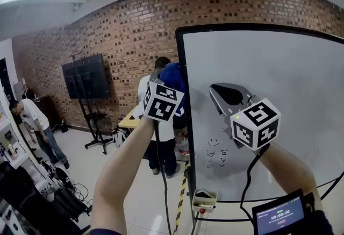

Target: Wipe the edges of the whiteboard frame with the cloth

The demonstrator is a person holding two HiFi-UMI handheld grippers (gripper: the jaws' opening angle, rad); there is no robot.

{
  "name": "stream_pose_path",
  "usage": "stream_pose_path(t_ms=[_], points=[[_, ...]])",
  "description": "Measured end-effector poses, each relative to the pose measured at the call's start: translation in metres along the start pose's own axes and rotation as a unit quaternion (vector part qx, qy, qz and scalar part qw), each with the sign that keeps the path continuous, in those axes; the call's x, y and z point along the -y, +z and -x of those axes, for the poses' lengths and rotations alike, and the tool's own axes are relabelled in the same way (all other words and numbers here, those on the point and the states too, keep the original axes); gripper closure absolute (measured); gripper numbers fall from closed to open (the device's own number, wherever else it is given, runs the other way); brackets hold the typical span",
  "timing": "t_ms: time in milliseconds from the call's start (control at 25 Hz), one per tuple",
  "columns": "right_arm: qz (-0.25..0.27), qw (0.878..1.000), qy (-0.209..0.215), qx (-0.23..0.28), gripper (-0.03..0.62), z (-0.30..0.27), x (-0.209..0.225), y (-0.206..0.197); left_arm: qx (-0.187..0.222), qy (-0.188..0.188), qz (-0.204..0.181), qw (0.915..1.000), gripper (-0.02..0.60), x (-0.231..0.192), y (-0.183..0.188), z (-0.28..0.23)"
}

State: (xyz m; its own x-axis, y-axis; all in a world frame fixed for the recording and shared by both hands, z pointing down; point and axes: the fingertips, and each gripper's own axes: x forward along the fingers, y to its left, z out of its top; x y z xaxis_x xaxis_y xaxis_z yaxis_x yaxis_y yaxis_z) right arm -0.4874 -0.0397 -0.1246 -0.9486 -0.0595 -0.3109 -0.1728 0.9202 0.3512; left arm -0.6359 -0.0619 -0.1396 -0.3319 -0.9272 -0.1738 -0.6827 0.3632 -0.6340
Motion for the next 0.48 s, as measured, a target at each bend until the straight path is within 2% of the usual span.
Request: stream_pose_path(t_ms=[480], points=[[0.018, 0.999, -0.004, 0.028, 0.580, -0.009, 0.004, 0.036, 0.017, 0.015, -0.036, 0.9991, 0.448, -0.028, 0.033, -0.007]])
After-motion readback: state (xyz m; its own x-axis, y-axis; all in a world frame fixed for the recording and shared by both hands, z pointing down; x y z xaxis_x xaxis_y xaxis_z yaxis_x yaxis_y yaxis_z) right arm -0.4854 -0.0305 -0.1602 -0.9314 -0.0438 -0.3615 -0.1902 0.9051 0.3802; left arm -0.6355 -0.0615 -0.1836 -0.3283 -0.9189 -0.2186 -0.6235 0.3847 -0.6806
